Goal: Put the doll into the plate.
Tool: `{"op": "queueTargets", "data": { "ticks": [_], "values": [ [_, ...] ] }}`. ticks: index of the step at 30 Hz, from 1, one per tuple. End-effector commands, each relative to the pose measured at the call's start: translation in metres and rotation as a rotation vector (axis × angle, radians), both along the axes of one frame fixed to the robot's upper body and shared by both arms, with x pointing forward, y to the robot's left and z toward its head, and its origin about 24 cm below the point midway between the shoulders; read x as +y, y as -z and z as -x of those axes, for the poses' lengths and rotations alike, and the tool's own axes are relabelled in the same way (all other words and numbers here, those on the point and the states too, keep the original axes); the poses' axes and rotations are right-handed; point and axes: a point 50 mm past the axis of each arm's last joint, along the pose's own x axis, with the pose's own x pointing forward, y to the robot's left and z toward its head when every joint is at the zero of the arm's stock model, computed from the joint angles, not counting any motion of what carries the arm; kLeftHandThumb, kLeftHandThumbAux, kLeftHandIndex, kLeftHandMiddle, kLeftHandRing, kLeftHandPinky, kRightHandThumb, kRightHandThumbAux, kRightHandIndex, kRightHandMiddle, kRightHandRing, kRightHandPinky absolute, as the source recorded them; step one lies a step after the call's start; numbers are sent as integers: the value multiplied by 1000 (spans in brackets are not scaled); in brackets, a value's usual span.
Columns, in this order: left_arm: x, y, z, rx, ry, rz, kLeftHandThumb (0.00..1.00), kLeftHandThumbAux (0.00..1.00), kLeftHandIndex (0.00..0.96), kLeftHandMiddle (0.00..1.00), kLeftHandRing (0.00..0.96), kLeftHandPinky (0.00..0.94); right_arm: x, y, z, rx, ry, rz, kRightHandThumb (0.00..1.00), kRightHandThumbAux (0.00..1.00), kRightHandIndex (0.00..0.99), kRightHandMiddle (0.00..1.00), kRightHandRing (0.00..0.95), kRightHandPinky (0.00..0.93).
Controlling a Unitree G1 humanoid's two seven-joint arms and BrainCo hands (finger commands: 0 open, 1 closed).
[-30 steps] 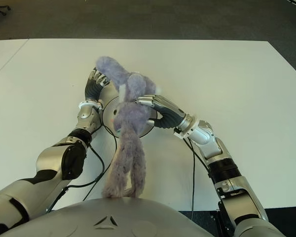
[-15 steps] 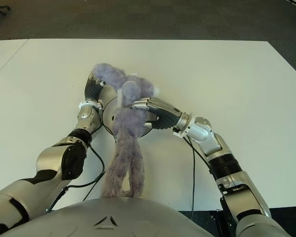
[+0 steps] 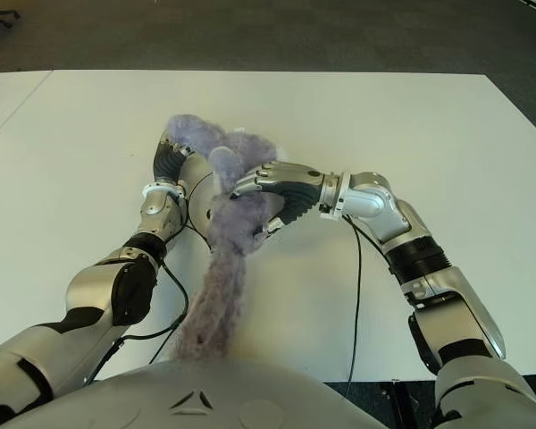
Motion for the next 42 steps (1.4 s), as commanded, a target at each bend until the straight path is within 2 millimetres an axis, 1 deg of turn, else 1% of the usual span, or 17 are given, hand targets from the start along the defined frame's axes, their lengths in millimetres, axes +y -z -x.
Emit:
{"op": "queueTargets", "data": {
  "ticks": [1,11,21,25,31,33,35,37,40,42],
  "values": [
    [-6,73,48,452,2,47,0,735,59,177,208,228,-14,41,3,133,-4,289,75,257,0,0,0,0],
    [-6,72,48,450,8,38,0,745,64,177,203,223,-17,31,-3,90,-24,279,88,224,0,0,0,0],
    [-6,72,48,451,11,32,0,755,51,168,196,227,-20,21,-11,57,-43,309,122,227,0,0,0,0],
    [-6,72,48,447,15,33,0,757,52,165,194,222,-19,10,-22,40,-47,349,150,223,0,0,0,0],
    [-6,72,48,452,17,27,0,749,51,170,196,223,-21,5,-31,76,-18,376,186,232,0,0,0,0],
    [-5,72,48,452,17,26,0,749,53,173,203,238,-23,1,-37,99,-1,387,205,240,0,0,0,0],
    [-5,73,48,452,17,26,0,752,55,174,206,239,-26,-7,-46,123,17,398,207,243,0,0,0,0],
    [-5,73,48,452,16,26,0,753,56,174,206,240,-27,-10,-49,133,21,401,207,244,0,0,0,0],
    [-5,73,48,448,14,28,0,755,59,177,211,243,-27,-29,-62,156,35,392,180,244,0,0,0,2],
    [-5,73,48,448,12,29,0,754,60,179,214,247,-27,-35,-65,173,36,374,178,246,0,0,0,4]
  ]
}}
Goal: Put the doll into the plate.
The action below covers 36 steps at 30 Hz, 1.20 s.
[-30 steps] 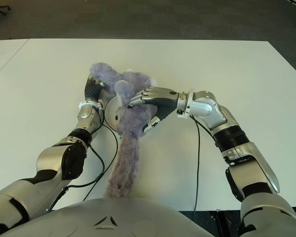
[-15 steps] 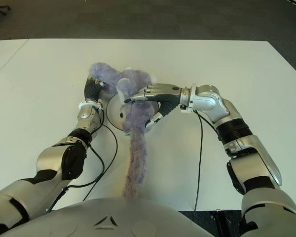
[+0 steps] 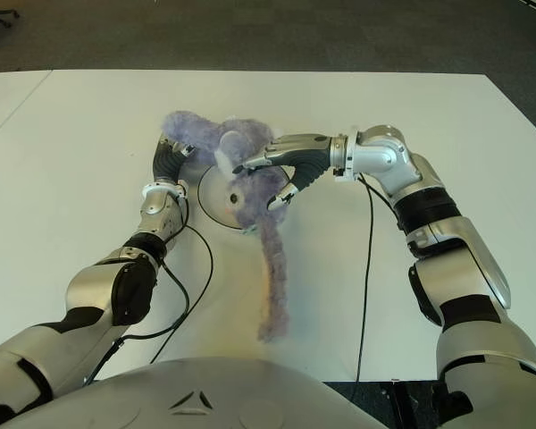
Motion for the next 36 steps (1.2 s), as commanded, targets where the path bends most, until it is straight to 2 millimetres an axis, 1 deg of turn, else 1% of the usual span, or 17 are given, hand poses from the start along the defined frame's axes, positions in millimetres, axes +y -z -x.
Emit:
{"op": "queueTargets", "data": {
  "ticks": [1,2,3,4,8,9,12,14,16,17,20,23,27,28,31,36],
  "values": [
    [-5,73,48,447,23,34,0,752,60,179,213,246,-12,-1,-19,174,79,131,179,254,0,0,0,34],
    [-5,73,48,447,23,35,0,751,60,178,213,246,-12,-7,-21,199,76,101,181,259,0,0,0,57],
    [-5,73,48,447,23,35,0,748,57,172,206,237,-12,-12,-22,219,70,79,194,285,0,0,0,110],
    [-5,73,48,447,23,35,0,746,55,168,202,233,-12,-17,-23,241,62,55,201,298,0,0,0,130],
    [-5,73,49,451,23,31,0,746,57,170,201,232,-18,-33,-27,356,30,-61,225,332,0,0,0,144],
    [-5,73,49,452,23,30,0,745,56,165,195,217,-19,-37,-28,381,19,-86,227,335,0,0,0,120],
    [-6,73,49,452,24,30,0,741,51,157,186,196,-22,-43,-30,422,4,-137,220,331,0,0,0,89],
    [-6,73,49,451,25,28,0,740,44,145,174,190,-25,-45,-32,458,8,-170,203,314,0,0,0,64],
    [-6,73,48,451,26,27,0,738,37,138,167,194,-27,-46,-35,517,23,-202,195,288,0,0,0,12],
    [-6,73,48,451,26,27,0,738,37,137,167,195,-28,-47,-36,533,24,-209,194,286,0,0,0,8],
    [-6,73,48,453,25,26,0,743,39,144,175,207,-31,-49,-41,669,36,-280,203,260,0,0,0,0],
    [-7,73,48,453,23,26,0,744,42,148,178,212,-34,-51,-43,742,41,-354,202,262,0,0,0,0],
    [-7,73,48,453,23,25,0,744,43,150,179,208,-37,-52,-43,772,49,-397,197,265,0,0,0,0],
    [-7,73,48,453,23,23,0,740,46,153,180,207,-39,-54,-44,777,48,-432,174,272,0,0,0,0],
    [-7,73,48,450,27,14,0,736,51,156,182,210,-46,-65,-43,792,34,-523,170,293,0,0,0,0],
    [-7,73,48,448,30,13,0,729,51,155,179,204,-53,-72,-43,821,49,-590,151,301,0,0,0,5]
  ]
}}
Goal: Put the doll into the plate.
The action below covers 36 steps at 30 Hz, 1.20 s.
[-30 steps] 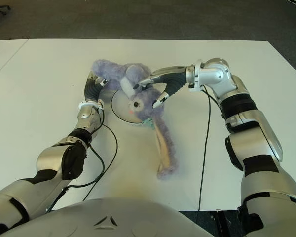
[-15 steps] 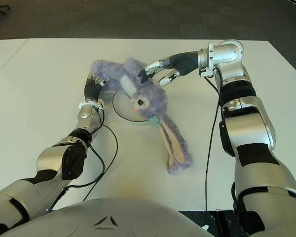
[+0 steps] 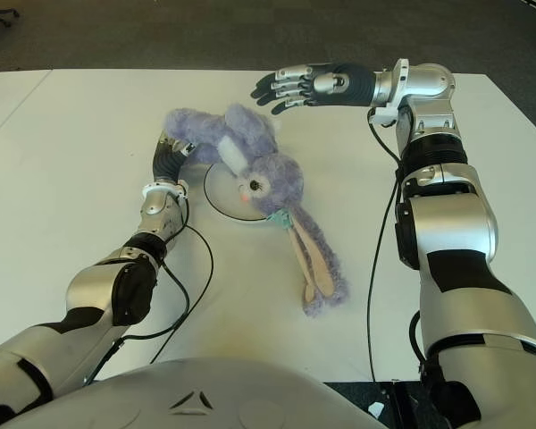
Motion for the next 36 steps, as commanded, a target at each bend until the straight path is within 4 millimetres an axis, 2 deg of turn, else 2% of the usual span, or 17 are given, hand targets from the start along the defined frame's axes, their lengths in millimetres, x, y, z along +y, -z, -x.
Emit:
{"op": "queueTargets", "data": {
  "ticks": [1,6,11,16,23,27,31,34,36],
  "values": [
    [-7,74,48,457,33,20,0,729,51,155,180,204,-8,-18,2,81,-47,-151,149,302,0,0,0,5],
    [-7,74,49,460,31,24,0,731,62,162,187,217,-14,-22,0,130,-24,-301,137,316,0,13,23,19],
    [-6,75,49,462,29,27,0,731,63,162,188,216,-13,-25,0,169,-106,-454,146,313,0,30,42,17],
    [-6,75,50,461,30,28,0,732,66,169,193,215,-14,-26,0,192,-136,-521,166,308,0,57,82,86],
    [-5,75,49,460,31,29,0,738,65,168,194,229,-21,-25,-4,219,-49,-574,186,327,0,68,83,85],
    [-4,74,49,459,29,28,0,737,66,168,196,216,-23,-18,-11,214,114,-614,241,386,35,101,94,108],
    [-2,75,49,462,25,18,0,738,66,168,196,216,-17,10,-22,195,385,-622,261,418,57,104,84,97],
    [-1,75,50,462,24,12,0,734,60,165,194,215,-15,33,-28,223,580,-639,283,475,81,98,56,40],
    [0,75,50,462,25,7,0,734,58,165,194,216,-13,49,-29,239,698,-672,276,505,93,103,54,36]
  ]
}}
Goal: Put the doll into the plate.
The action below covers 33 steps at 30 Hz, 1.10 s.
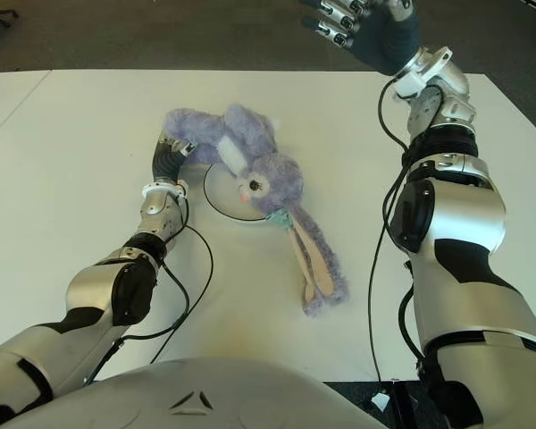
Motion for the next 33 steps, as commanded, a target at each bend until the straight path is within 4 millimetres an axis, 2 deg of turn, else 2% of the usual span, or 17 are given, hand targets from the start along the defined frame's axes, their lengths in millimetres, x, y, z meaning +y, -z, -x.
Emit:
{"op": "queueTargets", "data": {
  "ticks": [1,2,4,5,8,11,14,19,24,33],
  "values": [
    [-2,76,51,464,24,12,0,734,55,167,197,222,15,71,-12,217,389,-92,225,587,106,111,56,42],
    [-1,76,51,465,24,9,0,734,54,170,200,227,16,78,-12,231,453,-106,156,672,111,115,59,46],
    [-1,76,51,465,23,5,0,735,53,171,203,231,17,83,-12,241,516,-117,92,738,113,118,62,49],
    [0,76,51,465,23,4,1,736,53,174,205,233,17,85,-12,245,546,-118,24,780,86,89,29,12],
    [0,77,52,463,24,5,1,735,56,174,205,227,19,94,-12,269,647,-125,33,816,114,117,65,48],
    [1,77,52,460,22,8,0,733,60,174,205,228,21,111,-7,299,730,-127,1,857,102,103,57,30],
    [1,77,52,462,22,13,0,730,57,172,203,225,19,127,-2,332,788,-126,0,864,82,84,44,18],
    [2,77,53,459,22,14,0,733,54,168,201,228,20,135,1,348,823,-130,0,857,61,66,31,13],
    [4,77,53,458,18,13,0,738,58,177,209,242,17,170,18,434,882,-155,0,823,37,42,16,18],
    [9,78,53,459,12,4,0,741,83,194,221,231,19,208,39,546,944,-133,0,768,50,47,24,19]
  ]
}}
